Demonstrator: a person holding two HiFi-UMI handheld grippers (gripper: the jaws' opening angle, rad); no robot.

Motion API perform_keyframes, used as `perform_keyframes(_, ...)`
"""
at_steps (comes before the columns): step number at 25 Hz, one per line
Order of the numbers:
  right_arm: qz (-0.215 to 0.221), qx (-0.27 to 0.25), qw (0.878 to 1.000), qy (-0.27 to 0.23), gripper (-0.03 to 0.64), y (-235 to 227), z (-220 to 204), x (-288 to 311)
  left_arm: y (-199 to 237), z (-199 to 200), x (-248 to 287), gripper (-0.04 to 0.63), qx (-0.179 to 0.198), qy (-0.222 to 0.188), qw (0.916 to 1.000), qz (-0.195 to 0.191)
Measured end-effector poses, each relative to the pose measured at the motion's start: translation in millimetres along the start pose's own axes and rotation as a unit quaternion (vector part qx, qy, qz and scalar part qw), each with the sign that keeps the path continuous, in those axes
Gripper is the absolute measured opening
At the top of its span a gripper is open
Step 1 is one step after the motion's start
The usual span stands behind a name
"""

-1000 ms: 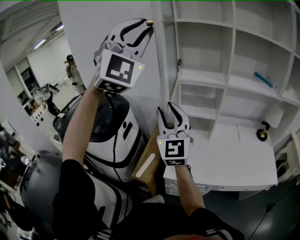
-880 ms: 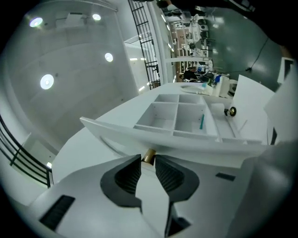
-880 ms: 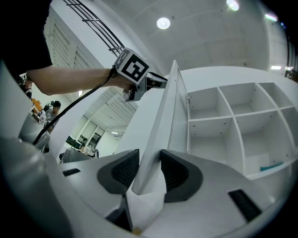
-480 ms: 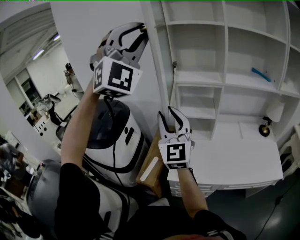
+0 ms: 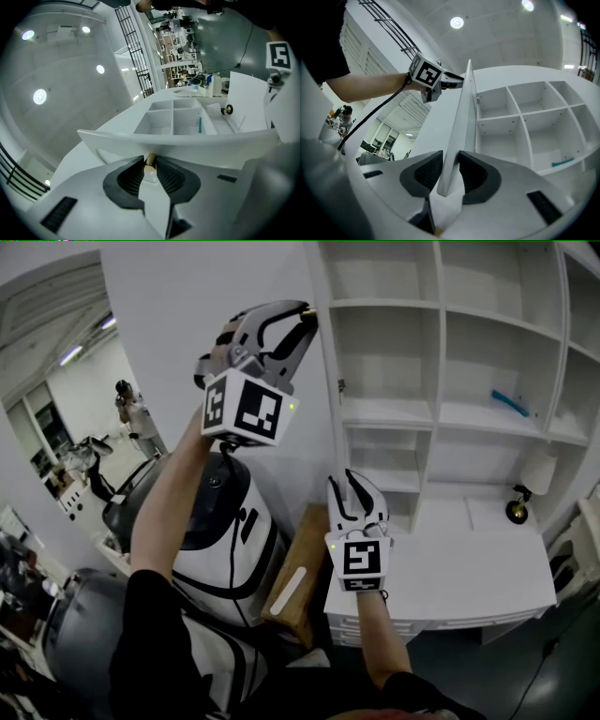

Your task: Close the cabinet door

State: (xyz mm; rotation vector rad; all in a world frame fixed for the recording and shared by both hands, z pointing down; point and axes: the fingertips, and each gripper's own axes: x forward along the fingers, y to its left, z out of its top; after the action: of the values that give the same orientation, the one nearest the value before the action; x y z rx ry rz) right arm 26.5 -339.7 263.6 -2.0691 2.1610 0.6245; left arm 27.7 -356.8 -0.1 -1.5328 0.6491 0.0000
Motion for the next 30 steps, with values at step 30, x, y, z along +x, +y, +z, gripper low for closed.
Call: perform_keyframes(30,-0.026,0.066,0.997,0.029,0.091,-70,-9,-19,-22,45,42,0.087,0.019,-0.038,0.9978,-0.051)
